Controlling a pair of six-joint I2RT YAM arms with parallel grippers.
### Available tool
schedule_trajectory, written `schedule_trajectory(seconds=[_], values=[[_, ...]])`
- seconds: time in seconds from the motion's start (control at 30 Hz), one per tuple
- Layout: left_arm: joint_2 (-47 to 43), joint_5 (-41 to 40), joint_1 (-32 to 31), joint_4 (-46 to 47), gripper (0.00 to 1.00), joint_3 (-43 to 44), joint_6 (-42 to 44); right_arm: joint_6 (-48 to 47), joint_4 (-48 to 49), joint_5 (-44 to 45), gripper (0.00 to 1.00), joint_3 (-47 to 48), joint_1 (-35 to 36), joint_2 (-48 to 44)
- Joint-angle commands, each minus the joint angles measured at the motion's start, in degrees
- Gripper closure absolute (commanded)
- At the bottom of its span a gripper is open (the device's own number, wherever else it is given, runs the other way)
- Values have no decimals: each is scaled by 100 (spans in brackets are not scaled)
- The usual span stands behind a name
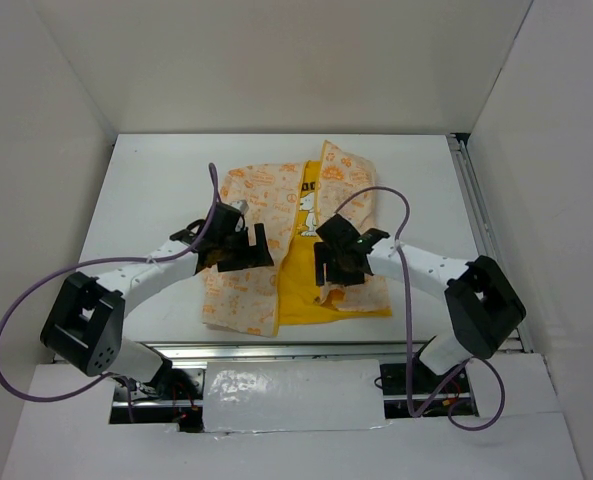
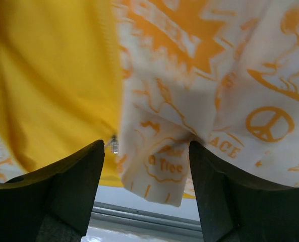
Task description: Zip up the jacket
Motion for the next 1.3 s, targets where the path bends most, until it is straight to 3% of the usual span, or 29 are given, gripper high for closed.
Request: schedule_trajectory(seconds=[0.0, 0.1, 0.23, 0.37, 0.5, 0.63, 0.83, 0.97, 1.27], values=[[56, -33, 1, 87, 1, 63, -46, 175, 159, -317, 27, -386, -238, -144], [143, 19, 19, 149, 1, 81, -11, 201, 186, -406, 34, -799, -467, -223], [275, 28, 28, 184, 1, 107, 24, 167, 264, -327, 34, -1029, -590, -153], [381, -33, 45, 87, 1, 195, -11, 87, 99, -11, 34, -669, -415, -161], [337, -51, 45, 78, 1, 186, -11, 61, -446, 761, 23, 33, 190, -556], [293, -33, 45, 105, 1, 151, 15, -27, -623, 1194, 18, 386, 570, -829], [302, -51, 45, 87, 1, 151, 15, -106, -623, 1150, 19, 430, 596, -452], [319, -51, 45, 96, 1, 151, 33, -115, -474, 887, 36, 229, 456, -145], [267, -7, 45, 131, 1, 124, 59, -97, -8, 350, 27, -281, 113, 304]])
